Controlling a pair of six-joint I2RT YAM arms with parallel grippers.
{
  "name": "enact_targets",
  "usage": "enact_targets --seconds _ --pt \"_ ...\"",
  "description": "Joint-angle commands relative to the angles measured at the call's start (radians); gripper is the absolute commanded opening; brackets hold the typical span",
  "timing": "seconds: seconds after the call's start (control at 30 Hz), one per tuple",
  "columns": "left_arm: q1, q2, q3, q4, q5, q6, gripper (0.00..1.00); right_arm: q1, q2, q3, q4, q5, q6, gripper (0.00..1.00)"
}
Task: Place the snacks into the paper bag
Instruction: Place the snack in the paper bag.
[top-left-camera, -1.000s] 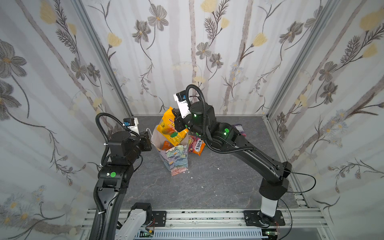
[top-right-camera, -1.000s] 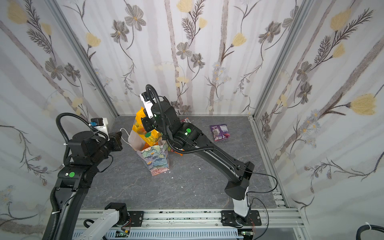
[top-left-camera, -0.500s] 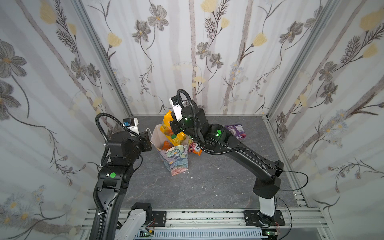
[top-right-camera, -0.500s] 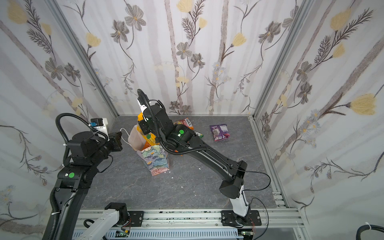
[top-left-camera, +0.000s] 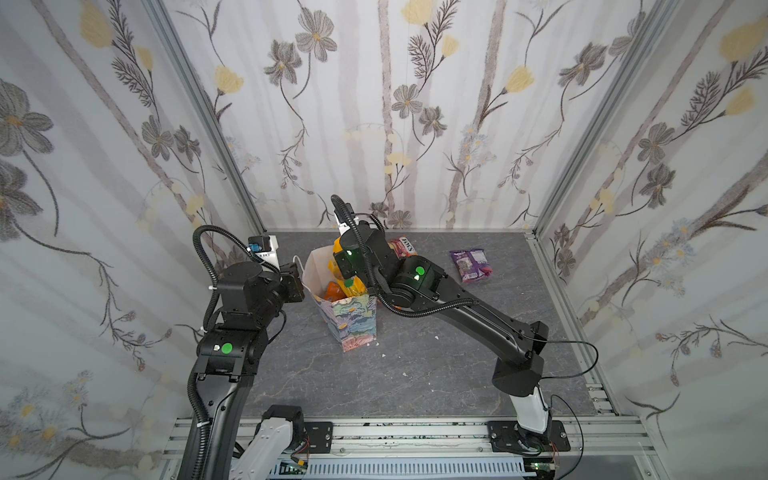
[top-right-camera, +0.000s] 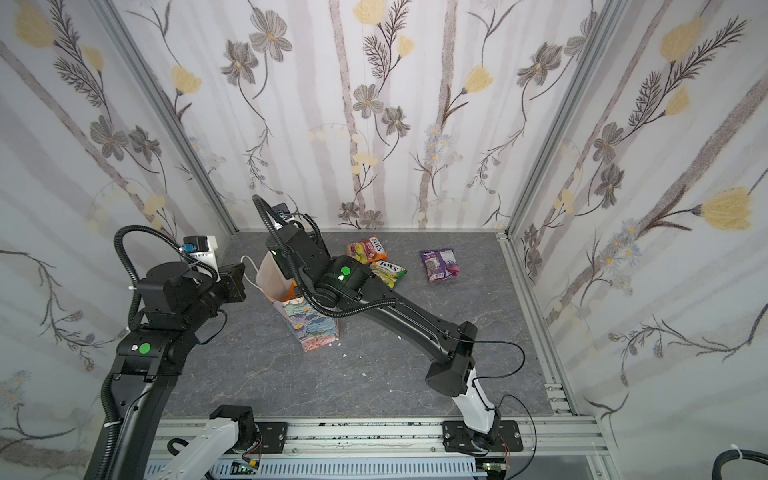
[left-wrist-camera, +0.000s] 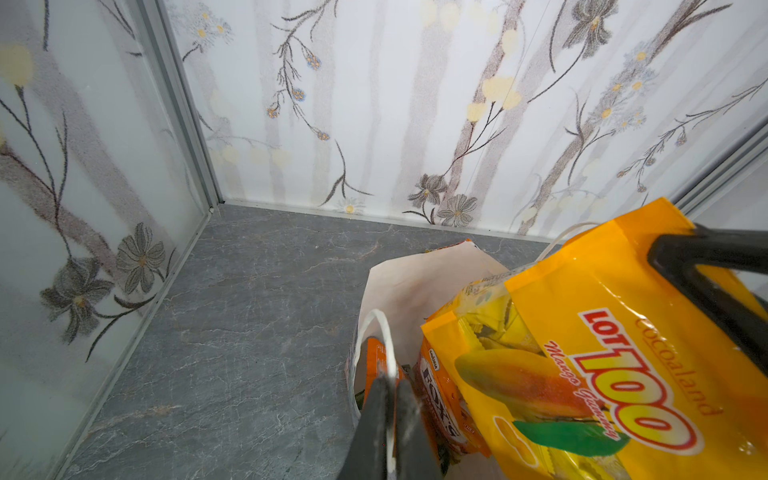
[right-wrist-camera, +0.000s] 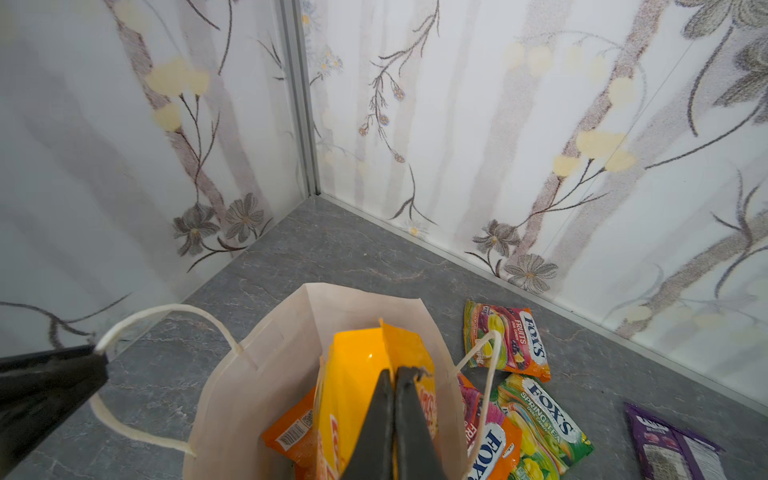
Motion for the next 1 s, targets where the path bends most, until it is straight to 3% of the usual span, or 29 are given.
enact_targets --seconds 0.0,0.4,0.67,0.8,0.97 --pt "0.000 0.002 -0.001 0.028 0.016 0.001 0.07 0.002 0.010 0.020 0.034 0.125 -0.001 0.00" --pt "-0.001 0.005 -0.006 0.031 0.031 0.000 0.07 0.002 0.061 0.023 0.045 0.244 -0.027 0.00" --pt "-0.003 0.003 -0.007 0.036 0.037 0.001 0.07 0.001 0.083 0.024 0.082 0.213 -0.035 0.01" --pt "-0.005 -0.004 -0.011 0.034 0.020 0.002 0.07 0.002 0.092 0.023 0.094 0.182 -0.039 0.22" --pt "-0.007 -0.006 -0.011 0.033 0.001 0.003 0.07 0.004 0.079 0.024 0.114 0.163 -0.052 0.32"
